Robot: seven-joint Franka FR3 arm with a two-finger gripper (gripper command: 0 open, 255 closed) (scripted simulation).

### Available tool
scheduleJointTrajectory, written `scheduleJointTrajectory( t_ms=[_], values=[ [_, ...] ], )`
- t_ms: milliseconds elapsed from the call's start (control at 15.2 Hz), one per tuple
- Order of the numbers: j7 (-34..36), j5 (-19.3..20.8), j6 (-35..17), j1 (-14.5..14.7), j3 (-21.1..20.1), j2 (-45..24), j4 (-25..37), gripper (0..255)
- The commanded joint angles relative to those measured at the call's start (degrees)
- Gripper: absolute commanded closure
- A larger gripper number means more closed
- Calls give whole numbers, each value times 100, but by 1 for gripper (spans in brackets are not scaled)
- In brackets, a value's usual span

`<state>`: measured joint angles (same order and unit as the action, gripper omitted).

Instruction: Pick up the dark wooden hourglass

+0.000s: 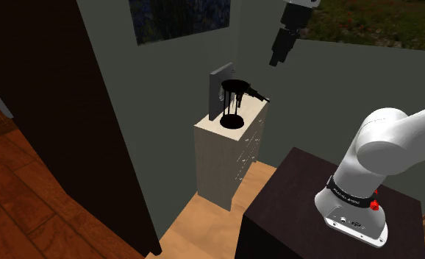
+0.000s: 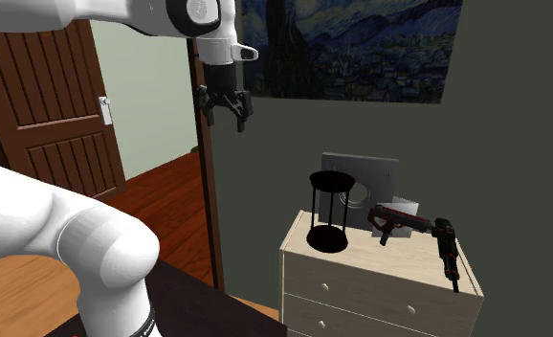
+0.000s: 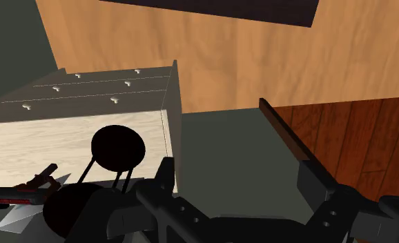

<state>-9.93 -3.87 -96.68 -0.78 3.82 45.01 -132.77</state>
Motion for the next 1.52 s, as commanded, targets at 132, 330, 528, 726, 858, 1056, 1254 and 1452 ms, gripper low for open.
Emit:
scheduleJointTrajectory(
  t_ms=[132, 330, 528, 726, 858, 1056, 1254, 1452],
  values=[
    [-185, 49, -647, -59, 138, 267, -590, 0],
    [-482, 110, -1657, -146, 380, 551, -1399, 0],
    [-819, 150, -2734, -215, 677, 663, -2108, 0],
    [-1224, 142, -3903, -223, 1053, 558, -2694, 0],
    [-1547, 94, -4740, -148, 1374, 352, -3001, 0],
    [-2162, -99, -6070, 215, 2047, -150, -3309, 0],
    [-2987, -473, -7433, 1175, 3200, -738, -3402, 0],
    [-3920, -800, -8722, 3008, 5158, -1006, -3274, 0]
  ],
)
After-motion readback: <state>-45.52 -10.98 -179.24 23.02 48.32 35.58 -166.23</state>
